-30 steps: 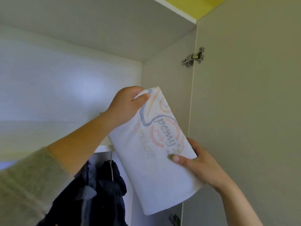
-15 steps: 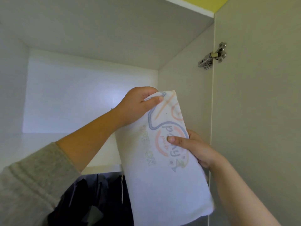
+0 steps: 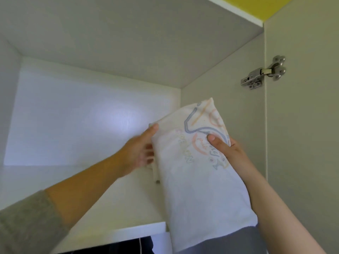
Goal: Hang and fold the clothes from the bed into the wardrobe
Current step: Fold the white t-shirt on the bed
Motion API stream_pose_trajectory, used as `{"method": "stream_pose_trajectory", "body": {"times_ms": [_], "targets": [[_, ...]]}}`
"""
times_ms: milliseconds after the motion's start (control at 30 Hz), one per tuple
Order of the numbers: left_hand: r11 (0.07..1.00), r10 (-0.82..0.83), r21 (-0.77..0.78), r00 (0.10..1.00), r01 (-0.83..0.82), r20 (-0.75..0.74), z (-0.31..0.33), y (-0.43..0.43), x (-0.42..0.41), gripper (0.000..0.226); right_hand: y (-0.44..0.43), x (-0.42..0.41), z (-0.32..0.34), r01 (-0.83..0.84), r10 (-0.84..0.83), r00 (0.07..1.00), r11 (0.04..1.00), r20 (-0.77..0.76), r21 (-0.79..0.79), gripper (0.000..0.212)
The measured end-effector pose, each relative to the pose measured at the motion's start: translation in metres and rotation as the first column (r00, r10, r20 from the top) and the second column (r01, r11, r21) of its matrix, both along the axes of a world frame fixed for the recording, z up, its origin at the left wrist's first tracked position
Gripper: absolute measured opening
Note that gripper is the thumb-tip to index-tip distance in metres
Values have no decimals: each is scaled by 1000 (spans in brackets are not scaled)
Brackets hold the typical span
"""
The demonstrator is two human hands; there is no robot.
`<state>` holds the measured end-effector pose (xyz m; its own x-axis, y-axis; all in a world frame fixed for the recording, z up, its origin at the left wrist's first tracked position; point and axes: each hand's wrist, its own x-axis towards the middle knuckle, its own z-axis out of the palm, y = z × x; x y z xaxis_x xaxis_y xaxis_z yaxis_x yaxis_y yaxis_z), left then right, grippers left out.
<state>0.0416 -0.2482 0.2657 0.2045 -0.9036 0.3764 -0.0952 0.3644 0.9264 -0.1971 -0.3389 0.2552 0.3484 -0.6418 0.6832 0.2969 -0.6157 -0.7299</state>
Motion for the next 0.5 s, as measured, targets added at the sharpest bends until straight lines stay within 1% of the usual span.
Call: {"method": "stream_pose_trajectory", "body": {"times_ms": [33, 67, 100, 133, 167, 233, 333, 433, 500], "targets": [[985, -157, 63, 987, 160, -38, -8, 0, -3, 69, -4, 4, 4, 22, -22, 1000, 1000, 11, 10, 29], [961, -260, 89, 965, 261, -24, -14, -3, -7, 65, -9, 7, 8, 44, -44, 999, 999, 16, 14, 28], [945, -316, 81, 949, 316, -5, -17, -7, -13, 61, -15, 10, 12, 60, -60, 998, 998, 21, 16, 26], [946, -320, 56, 948, 319, -3, -18, -12, -18, 59, -21, 12, 17, 68, -69, 997, 997, 27, 18, 24], [956, -292, 26, 956, 293, -10, -18, -17, -23, 57, -27, 15, 23, 68, -69, 997, 997, 35, 24, 20], [987, -160, -31, 987, 160, 10, -13, -29, -29, 46, -42, 19, 32, 55, -56, 998, 998, 42, 26, 15], [988, 36, -147, 999, -36, -3, 2, -49, -27, 31, -67, 29, 47, 45, -45, 999, 999, 17, 0, 19], [953, 170, -249, 985, -171, -28, 26, -72, -19, 32, -94, 40, 65, 44, -44, 999, 998, -15, -52, 25], [939, 212, -272, 977, -210, -23, 38, -90, -12, 35, -115, 46, 78, 71, -78, 996, 991, -49, -116, 26]]}}
